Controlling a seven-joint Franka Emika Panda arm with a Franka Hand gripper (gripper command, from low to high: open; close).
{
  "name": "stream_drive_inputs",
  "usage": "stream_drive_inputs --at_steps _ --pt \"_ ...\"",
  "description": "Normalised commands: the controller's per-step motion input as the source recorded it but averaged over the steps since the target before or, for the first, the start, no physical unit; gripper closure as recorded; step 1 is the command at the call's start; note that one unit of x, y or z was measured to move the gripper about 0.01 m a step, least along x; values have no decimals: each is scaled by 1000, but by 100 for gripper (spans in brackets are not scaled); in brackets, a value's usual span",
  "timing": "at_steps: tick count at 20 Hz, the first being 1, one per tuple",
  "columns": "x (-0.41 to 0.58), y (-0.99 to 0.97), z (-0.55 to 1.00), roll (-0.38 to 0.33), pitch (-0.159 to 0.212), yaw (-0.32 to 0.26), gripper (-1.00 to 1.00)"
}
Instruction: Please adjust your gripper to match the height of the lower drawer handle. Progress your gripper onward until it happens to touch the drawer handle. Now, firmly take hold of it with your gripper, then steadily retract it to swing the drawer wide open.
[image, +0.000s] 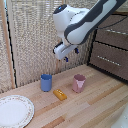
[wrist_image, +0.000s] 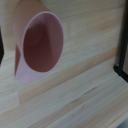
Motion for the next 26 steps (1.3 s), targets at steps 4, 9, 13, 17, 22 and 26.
stream_drive_inputs --at_steps 4,9,13,17,22,26 --pt "-71 -266 0 -339 -65 154 -100" --pt "-79 -400 0 -300 -66 128 -100" --pt "-121 -478 0 -319 -41 80 -100" --pt "-108 -549 0 -313 -21 57 -100" --pt "-57 -553 -7 -303 -9 66 -100" --pt "-4 -476 -50 -307 -3 92 -100"
